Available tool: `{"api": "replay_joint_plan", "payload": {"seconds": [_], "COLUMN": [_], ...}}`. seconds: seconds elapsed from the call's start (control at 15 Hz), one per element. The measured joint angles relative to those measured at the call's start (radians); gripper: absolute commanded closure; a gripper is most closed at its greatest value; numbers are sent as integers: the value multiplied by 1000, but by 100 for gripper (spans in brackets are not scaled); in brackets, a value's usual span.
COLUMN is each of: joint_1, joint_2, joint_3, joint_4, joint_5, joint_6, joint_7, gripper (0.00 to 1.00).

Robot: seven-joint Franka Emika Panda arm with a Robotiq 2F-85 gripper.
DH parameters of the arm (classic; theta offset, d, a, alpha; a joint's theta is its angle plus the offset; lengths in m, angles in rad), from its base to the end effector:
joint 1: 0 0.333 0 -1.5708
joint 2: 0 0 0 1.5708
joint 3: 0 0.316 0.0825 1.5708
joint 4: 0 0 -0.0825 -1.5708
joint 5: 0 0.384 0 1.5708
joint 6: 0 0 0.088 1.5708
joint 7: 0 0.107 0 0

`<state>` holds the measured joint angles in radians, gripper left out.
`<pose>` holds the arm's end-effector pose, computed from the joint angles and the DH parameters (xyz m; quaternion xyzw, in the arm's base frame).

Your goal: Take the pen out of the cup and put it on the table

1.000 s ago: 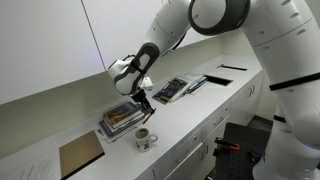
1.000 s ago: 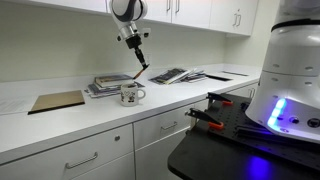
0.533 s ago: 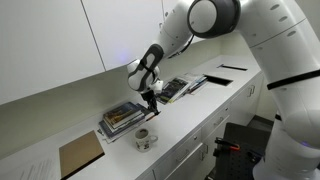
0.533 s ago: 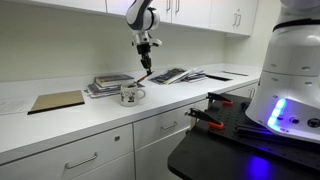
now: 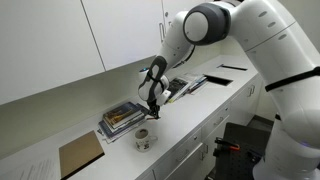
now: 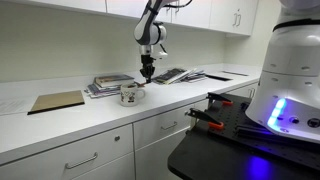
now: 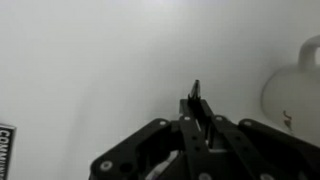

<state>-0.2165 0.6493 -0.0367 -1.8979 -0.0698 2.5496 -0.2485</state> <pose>0.6088 -0.1558 0.1563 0.9991 0.0303 -0.0065 0.0299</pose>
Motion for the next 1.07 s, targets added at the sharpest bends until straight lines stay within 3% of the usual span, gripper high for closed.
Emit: {"api": "replay_joint_plan", "payload": {"seconds": [0.27, 0.53, 0.6, 0.73, 1.07], "joint_1": [57, 141, 156, 178, 212], "joint_2": [8, 13, 13, 14, 14], "joint_3": [-81, -162, -173, -186, -206], "joint_4": [-82, -154, -166, -181, -196], "joint_5": [-2, -4, -4, -4, -15], "joint_6": [147, 197, 202, 210, 216], "joint_7": [204, 352, 374, 402, 415], "gripper": [97, 96, 90, 61, 24]}}
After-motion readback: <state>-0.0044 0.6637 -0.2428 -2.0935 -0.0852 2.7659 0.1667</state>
